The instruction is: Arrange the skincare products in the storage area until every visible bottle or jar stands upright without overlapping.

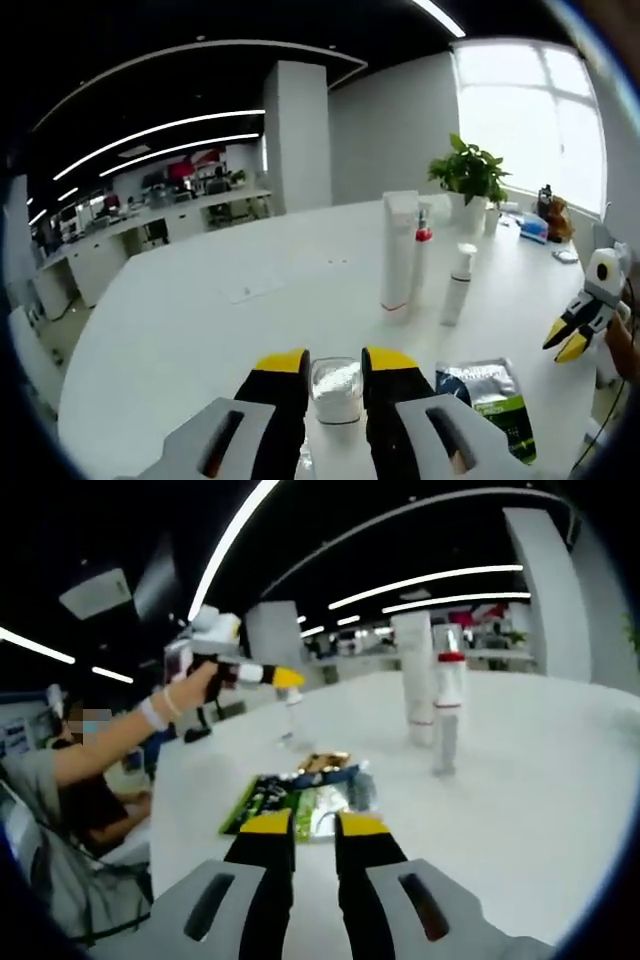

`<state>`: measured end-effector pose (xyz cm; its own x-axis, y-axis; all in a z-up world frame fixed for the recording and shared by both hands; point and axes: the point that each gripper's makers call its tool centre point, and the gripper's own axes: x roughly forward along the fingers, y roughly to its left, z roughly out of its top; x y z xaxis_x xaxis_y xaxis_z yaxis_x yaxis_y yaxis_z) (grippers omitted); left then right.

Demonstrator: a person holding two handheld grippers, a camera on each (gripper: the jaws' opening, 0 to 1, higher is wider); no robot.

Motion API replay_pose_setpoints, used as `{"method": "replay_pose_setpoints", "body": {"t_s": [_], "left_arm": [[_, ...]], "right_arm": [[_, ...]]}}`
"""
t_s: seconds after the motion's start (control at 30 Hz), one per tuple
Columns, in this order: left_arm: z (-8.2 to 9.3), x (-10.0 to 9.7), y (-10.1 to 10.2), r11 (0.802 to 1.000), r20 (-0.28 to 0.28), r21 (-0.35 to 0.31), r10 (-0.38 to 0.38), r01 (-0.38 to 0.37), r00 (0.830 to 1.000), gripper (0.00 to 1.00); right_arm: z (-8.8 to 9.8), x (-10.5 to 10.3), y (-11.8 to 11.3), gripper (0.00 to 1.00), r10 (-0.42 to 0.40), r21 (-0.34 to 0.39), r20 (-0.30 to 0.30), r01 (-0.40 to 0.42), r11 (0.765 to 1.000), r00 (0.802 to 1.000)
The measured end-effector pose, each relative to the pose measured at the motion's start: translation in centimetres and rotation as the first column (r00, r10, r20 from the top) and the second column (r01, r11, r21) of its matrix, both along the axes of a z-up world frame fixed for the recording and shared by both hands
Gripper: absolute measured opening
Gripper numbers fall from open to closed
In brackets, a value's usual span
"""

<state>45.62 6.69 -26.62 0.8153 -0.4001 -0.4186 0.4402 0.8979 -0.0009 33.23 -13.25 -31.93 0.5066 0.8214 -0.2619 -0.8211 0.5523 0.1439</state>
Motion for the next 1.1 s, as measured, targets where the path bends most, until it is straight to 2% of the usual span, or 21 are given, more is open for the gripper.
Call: {"method": "replay_pose_setpoints", "body": {"t_s": [0.1, 0.13, 0.2, 0.33, 0.43, 0.5, 0.6, 0.7, 0.77, 0.83, 0.9, 1.1], "left_arm": [[0.1, 0.3, 0.2, 1.000, 0.013, 0.005, 0.004, -0.004, 1.000, 0.22], [0.5, 0.7, 0.2, 1.000, 0.043, 0.002, 0.012, -0.012, 0.999, 0.25], [0.8, 0.8, 0.4, 1.000, 0.056, -0.014, 0.024, -0.023, 0.998, 0.31], [1.3, 0.3, 0.6, 0.998, 0.073, -0.051, 0.026, -0.022, 0.997, 0.34], [2.2, -0.2, 0.7, 0.997, 0.139, -0.070, 0.029, -0.019, 0.990, 0.52], [2.3, -0.6, 0.8, 0.996, 0.163, -0.084, 0.027, -0.013, 0.986, 0.62], [1.8, -1.4, 1.5, 0.993, 0.197, -0.119, 0.045, -0.022, 0.979, 0.71], [0.5, -1.7, 2.1, 0.990, 0.195, -0.142, 0.055, -0.028, 0.979, 0.74], [-1.4, -1.5, 2.4, 0.991, 0.164, -0.129, 0.064, -0.043, 0.984, 0.74], [-2.9, -1.4, 2.7, 0.991, 0.140, -0.124, 0.066, -0.049, 0.988, 0.72], [-4.2, -1.4, 2.5, 0.990, 0.114, -0.138, 0.056, -0.040, 0.992, 0.69], [-6.8, -1.5, 1.2, 0.987, 0.052, -0.160, 0.021, -0.012, 0.998, 0.52]], "right_arm": [[-0.1, -0.2, -0.1, 0.14, 0.002, 0.000, -0.001, -0.002, 1.000, 1.000], [-0.2, -0.3, -0.1, 0.14, 0.002, -0.001, -0.002, -0.002, 1.000, 1.000], [-0.3, -0.5, -0.1, 0.14, 0.003, -0.002, -0.003, -0.003, 1.000, 1.000], [-0.6, -0.8, 0.0, 0.14, 0.008, -0.004, -0.005, -0.008, 1.000, 1.000], [-0.4, -0.9, 0.2, 0.14, 0.016, 0.005, -0.004, -0.016, 1.000, 1.000], [-0.2, -1.1, 0.4, 0.14, 0.018, 0.005, 0.003, -0.018, 1.000, 1.000], [0.3, -1.0, 0.8, 0.14, 0.015, 0.011, 0.028, -0.015, 1.000, 0.999], [1.7, -1.3, 2.2, 0.14, 0.049, 0.084, 0.040, -0.052, 0.995, 0.998], [2.6, -1.7, 3.2, 0.15, 0.088, 0.128, 0.050, -0.094, 0.987, 0.995], [3.9, -1.7, 4.4, 0.20, 0.117, 0.185, 0.052, -0.125, 0.975, 0.992], [5.4, -1.4, 5.4, 0.23, 0.123, 0.245, 0.065, -0.135, 0.960, 0.990], [8.1, 0.6, 7.9, 0.25, 0.084, 0.304, 0.128, -0.120, 0.945, 0.988]]}}
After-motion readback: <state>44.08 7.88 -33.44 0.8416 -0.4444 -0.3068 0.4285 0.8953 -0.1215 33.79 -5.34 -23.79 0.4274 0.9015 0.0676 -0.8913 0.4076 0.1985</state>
